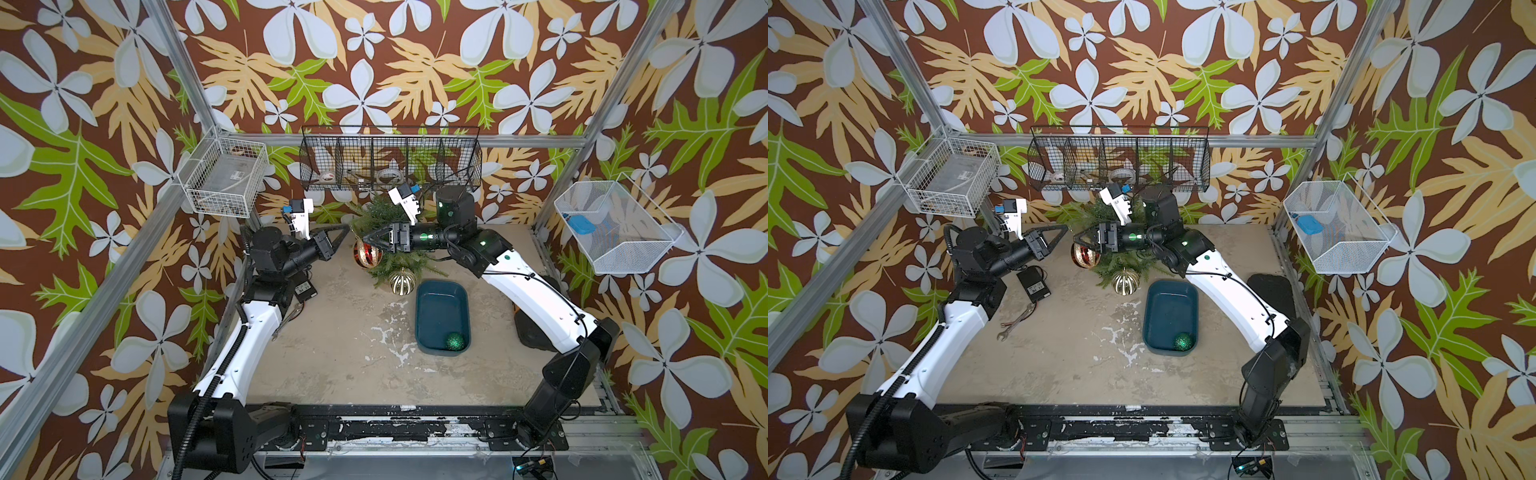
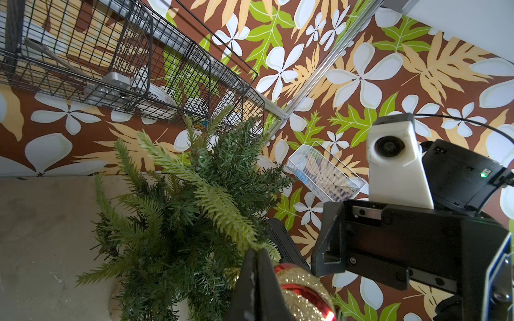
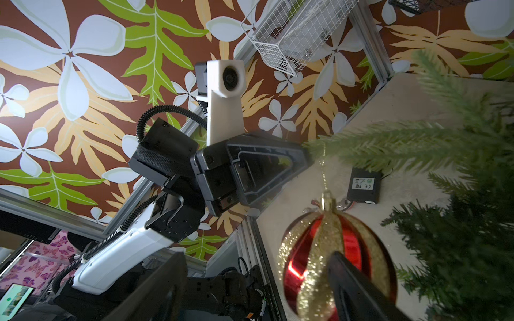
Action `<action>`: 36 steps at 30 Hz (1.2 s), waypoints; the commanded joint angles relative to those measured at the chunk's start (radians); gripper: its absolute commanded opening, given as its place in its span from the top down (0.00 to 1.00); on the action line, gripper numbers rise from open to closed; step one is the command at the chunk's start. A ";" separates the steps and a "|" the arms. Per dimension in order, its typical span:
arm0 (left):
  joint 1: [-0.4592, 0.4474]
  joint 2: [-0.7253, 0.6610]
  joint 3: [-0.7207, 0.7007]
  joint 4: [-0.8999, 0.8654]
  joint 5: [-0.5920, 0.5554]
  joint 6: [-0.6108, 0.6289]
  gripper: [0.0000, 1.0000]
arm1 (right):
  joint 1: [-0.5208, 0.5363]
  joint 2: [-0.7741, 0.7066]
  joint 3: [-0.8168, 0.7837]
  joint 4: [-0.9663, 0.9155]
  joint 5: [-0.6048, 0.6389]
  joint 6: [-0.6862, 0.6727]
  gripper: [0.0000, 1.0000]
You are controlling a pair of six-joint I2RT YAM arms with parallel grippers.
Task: Decorate the small christmas tree with ornaments
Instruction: Hang an ornament on the christmas tree.
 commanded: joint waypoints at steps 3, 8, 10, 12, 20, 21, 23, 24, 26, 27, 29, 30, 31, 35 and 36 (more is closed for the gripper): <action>0.000 -0.016 -0.013 -0.002 -0.007 0.013 1.00 | -0.001 -0.086 -0.094 0.077 0.046 -0.004 0.18; 0.000 -0.028 -0.039 0.001 -0.015 0.014 0.95 | -0.001 -0.154 -0.158 0.083 0.078 -0.014 0.18; 0.001 -0.032 -0.047 -0.001 -0.018 0.016 0.91 | -0.006 -0.177 -0.178 0.085 0.086 -0.017 0.18; -0.001 -0.037 -0.057 0.001 -0.024 0.013 0.88 | -0.013 -0.197 -0.198 0.089 0.092 -0.017 0.18; 0.001 -0.057 -0.088 0.001 -0.037 0.016 0.79 | -0.026 -0.245 -0.257 0.093 0.110 -0.023 0.19; 0.000 -0.059 -0.090 -0.001 -0.038 0.016 0.79 | -0.028 -0.247 -0.260 0.094 0.111 -0.021 0.19; 0.001 -0.065 -0.098 -0.004 -0.042 0.020 0.76 | -0.028 -0.252 -0.269 0.095 0.110 -0.022 0.19; 0.001 -0.068 -0.100 -0.007 -0.045 0.023 0.74 | -0.029 -0.256 -0.272 0.096 0.111 -0.024 0.19; 0.004 -0.078 -0.106 -0.020 -0.051 0.028 0.69 | -0.032 -0.265 -0.275 0.089 0.116 -0.030 0.19; 0.006 -0.083 -0.109 -0.024 -0.053 0.031 0.66 | -0.032 -0.268 -0.275 0.084 0.119 -0.033 0.19; 0.015 -0.098 -0.123 -0.029 -0.052 0.033 0.63 | -0.035 -0.280 -0.278 0.072 0.127 -0.045 0.19; 0.020 -0.107 -0.129 -0.031 -0.051 0.032 0.61 | -0.034 -0.286 -0.281 0.067 0.135 -0.049 0.19; 0.024 -0.117 -0.136 -0.033 -0.051 0.034 0.60 | -0.037 -0.296 -0.286 0.064 0.144 -0.055 0.19; 0.032 -0.155 -0.152 -0.066 -0.067 0.045 0.52 | -0.040 -0.338 -0.308 0.044 0.181 -0.072 0.19; 0.032 -0.165 -0.154 -0.079 -0.073 0.050 0.50 | -0.041 -0.350 -0.313 0.033 0.190 -0.082 0.19</action>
